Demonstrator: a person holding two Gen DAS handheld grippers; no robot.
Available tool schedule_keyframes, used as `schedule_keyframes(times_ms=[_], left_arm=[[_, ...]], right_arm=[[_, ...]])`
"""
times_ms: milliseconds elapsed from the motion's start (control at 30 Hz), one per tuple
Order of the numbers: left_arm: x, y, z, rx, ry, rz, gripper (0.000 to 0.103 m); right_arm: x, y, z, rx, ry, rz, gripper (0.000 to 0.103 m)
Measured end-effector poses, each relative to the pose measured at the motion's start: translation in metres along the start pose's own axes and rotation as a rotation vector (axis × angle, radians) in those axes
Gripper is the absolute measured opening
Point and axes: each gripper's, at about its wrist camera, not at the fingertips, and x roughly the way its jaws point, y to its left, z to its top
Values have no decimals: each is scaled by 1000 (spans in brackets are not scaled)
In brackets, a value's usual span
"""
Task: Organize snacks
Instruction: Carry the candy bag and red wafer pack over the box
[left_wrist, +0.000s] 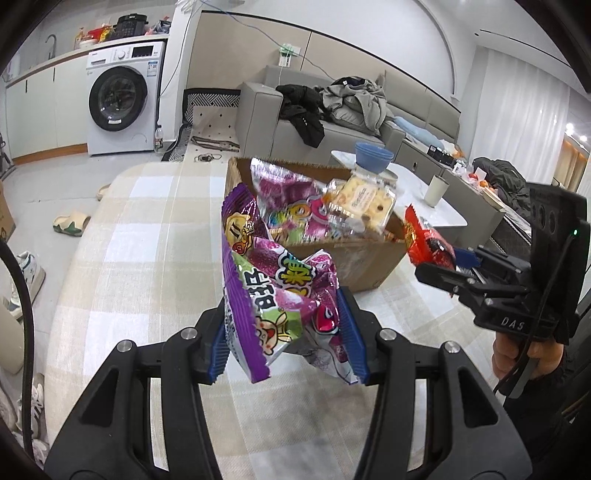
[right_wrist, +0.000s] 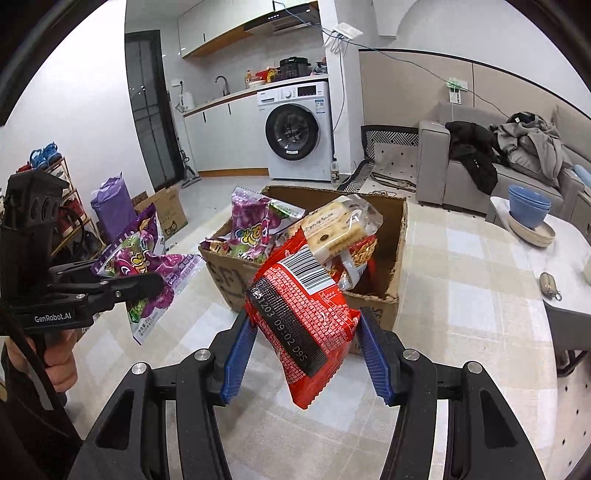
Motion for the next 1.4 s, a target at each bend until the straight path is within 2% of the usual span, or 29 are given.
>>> schedule_keyframes(times_ms=[167, 433, 700, 1267, 1400], left_arm=[[4, -5, 18, 4, -22, -4, 48], [26, -14, 43, 5, -29, -1, 48], [58, -18, 68, 12, -26, 39, 48], [106, -24, 104, 1, -11, 66, 48], [120, -23, 99, 6, 15, 81, 48]], right_arm=[[1, -5, 8, 20, -38, -10, 56], [20, -12, 24, 22, -21, -33, 56], [42, -17, 39, 7, -18, -49, 56], [68, -27, 60, -10, -14, -51, 56], [76, -27, 58, -15, 5, -53, 56]])
